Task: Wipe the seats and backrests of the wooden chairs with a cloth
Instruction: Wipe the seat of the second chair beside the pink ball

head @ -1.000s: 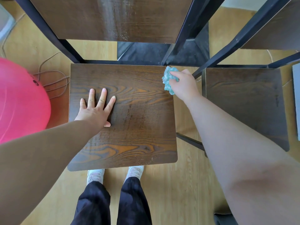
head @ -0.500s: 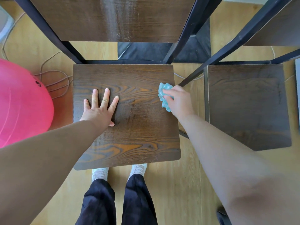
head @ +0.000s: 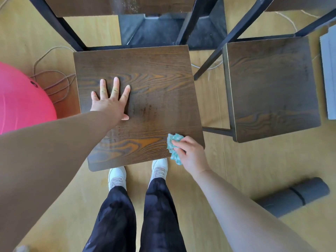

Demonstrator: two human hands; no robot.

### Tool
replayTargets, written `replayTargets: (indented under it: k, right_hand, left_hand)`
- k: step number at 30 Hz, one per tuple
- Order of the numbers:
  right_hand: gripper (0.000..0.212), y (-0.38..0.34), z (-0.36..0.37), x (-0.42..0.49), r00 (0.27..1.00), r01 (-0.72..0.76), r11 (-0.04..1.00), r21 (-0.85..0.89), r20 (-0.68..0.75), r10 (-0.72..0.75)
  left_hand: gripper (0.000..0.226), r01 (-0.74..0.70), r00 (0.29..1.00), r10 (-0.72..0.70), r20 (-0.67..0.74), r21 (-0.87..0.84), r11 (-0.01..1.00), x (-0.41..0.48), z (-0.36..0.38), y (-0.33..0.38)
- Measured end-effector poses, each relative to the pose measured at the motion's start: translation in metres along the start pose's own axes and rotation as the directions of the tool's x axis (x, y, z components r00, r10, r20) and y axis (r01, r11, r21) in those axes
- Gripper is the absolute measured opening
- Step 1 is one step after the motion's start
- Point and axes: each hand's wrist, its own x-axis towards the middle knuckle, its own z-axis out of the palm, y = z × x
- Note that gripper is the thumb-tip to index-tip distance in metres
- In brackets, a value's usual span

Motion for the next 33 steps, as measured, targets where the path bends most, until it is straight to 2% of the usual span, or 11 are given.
replayTargets:
  k: [3,8,18,20,25,29,33]
  right_hand:
    - [0.023,-0.003,-0.008,-0.005,0.998,-0.06,0.998,0.021,-0.017,0.06]
    - [0.024,0.007,-0.046,0.0,0.943,-0.179,0.981,0.075,-0.269,0.193]
    - [0.028,-0.019,-0.039,0.16,0.927,-0.262,0.963,0.065,-0.26,0.27]
    - [0.027,-0.024,-0.03,0.164,0.941,-0.234,0.972,0.037,-0.243,0.236]
    - [0.028,-0.028,-0.013,0.132,0.985,-0.055,0.992,-0.114,-0.167,0.035]
    - [0.023,-0.034,0.005,0.088,0.997,0.022,0.995,-0.093,-0.068,-0.028]
    - [0.022,-0.033,0.01,0.051,0.983,0.156,0.986,-0.055,0.107,-0.15]
  left_hand:
    - [0.098,-0.007,1.0,0.007,-0.016,-0.006,1.0,-0.001,0.002,-0.001]
    - [0.098,-0.006,1.0,0.005,-0.014,-0.009,1.0,-0.001,0.003,0.001]
    - [0.099,-0.011,1.0,0.011,-0.021,0.003,1.0,0.001,0.007,0.001]
    - [0.099,-0.011,1.0,0.011,-0.017,0.011,1.0,0.001,0.007,0.001]
    - [0.1,-0.006,1.0,0.006,-0.001,0.022,1.0,0.001,0.004,-0.001]
    - [0.1,-0.007,1.0,0.007,0.001,0.021,1.0,0.001,0.006,-0.001]
    - [0.101,-0.011,1.0,0.011,-0.01,0.021,1.0,0.0,0.004,0.0]
